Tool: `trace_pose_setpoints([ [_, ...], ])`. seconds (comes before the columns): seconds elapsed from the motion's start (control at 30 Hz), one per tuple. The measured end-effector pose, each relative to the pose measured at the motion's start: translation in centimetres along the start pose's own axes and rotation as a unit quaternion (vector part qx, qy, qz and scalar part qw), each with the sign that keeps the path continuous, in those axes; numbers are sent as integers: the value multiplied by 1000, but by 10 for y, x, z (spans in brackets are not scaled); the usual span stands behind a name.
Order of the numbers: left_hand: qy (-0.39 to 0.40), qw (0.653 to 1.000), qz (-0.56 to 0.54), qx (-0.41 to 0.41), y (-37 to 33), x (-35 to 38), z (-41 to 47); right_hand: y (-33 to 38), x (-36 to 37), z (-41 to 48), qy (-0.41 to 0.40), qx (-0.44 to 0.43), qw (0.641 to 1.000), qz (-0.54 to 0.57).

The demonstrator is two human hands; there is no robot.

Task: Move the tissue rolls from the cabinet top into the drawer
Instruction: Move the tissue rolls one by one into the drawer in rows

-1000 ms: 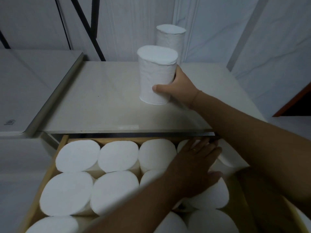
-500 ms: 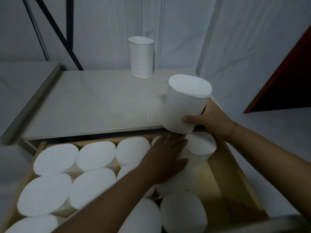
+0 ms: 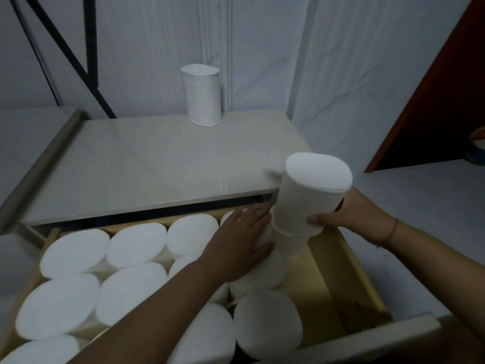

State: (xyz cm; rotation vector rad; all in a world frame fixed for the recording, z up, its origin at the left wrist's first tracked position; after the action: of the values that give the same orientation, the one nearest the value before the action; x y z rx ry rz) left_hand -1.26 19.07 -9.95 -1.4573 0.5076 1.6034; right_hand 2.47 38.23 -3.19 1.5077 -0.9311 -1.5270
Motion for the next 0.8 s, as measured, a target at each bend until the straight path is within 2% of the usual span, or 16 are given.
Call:
trace_pose_setpoints([
  [0.1,-2,1000,-8,-7,1,0,0,2,-1,1,9,-2,1000,-5],
  [0.23,-1,1000,-13,-7,2,2,0,22,-18,3,-36,-30,999,-25],
  [0.47,1,1000,-22,-13,5,3,0,52,-23,2,-39,-65,979,-189],
  [0.57,-2,1000,-29,-5,3,1,0,58,-21,-5,-12,-78,973,-217],
  [0.8,19,1000,-7,-6,6,7,0,56,-22,-39,59,-80,974,-203],
])
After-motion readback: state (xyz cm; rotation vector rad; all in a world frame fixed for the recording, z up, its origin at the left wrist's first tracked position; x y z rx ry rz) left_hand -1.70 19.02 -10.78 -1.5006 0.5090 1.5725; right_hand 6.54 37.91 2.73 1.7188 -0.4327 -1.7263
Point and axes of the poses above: each hand's wrist, its own z-axis towards the middle knuckle, its own x-axis out of the palm, y = z × x, the point moved 6 cm from there along z, towards the middle knuckle, and after that the axes turned 1 degree about y, right-handed, at the moved point
